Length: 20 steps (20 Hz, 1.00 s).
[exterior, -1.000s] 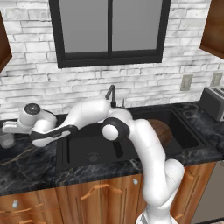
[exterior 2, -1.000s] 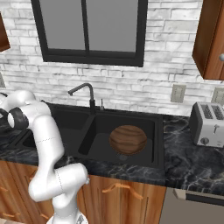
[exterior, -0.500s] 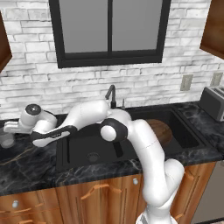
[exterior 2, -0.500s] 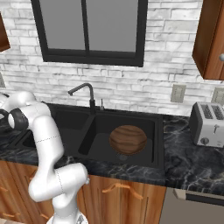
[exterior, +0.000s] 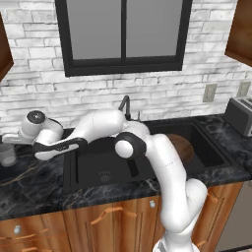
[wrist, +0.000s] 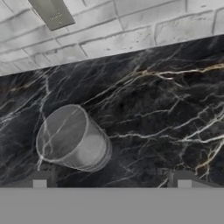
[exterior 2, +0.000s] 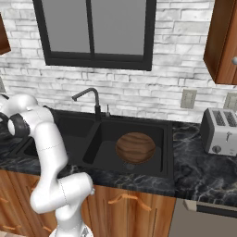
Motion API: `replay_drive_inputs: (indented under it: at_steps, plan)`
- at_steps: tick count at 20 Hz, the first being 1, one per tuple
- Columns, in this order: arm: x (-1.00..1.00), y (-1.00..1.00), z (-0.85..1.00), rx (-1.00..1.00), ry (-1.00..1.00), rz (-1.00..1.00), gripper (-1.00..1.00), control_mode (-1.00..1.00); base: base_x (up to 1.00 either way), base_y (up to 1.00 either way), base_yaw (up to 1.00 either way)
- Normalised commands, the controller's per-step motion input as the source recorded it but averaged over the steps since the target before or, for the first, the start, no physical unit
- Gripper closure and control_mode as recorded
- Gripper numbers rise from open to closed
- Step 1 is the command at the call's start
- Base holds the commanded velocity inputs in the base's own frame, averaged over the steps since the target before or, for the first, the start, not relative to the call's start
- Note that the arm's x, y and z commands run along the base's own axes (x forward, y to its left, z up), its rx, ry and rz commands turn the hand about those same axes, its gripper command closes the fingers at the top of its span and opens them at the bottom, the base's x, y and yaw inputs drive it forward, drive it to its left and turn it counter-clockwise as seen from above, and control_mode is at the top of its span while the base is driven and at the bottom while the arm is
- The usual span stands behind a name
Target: Place the glass cup in the left basin and the bowl in the right basin of the sink.
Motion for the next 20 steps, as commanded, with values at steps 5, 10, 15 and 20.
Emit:
replay_drive_inputs:
  at_steps: [5,10,15,20]
  plan:
    - [0.11,0.00,-0.07,0.00,0.00,0.00,-1.00,-1.00,0.00,0.00,0.00]
    - [0.20,0.03,-0.14,0.00,0.00,0.00,-1.00,-1.00,0.00,0.00,0.00]
    - [0.27,0.20,0.00,0.00,0.00,0.00,-1.00,-1.00,0.00,0.00,0.00]
    - [0.23,0.36,0.00,0.00,0.00,0.00,-1.00,-1.00,0.00,0.00,0.00]
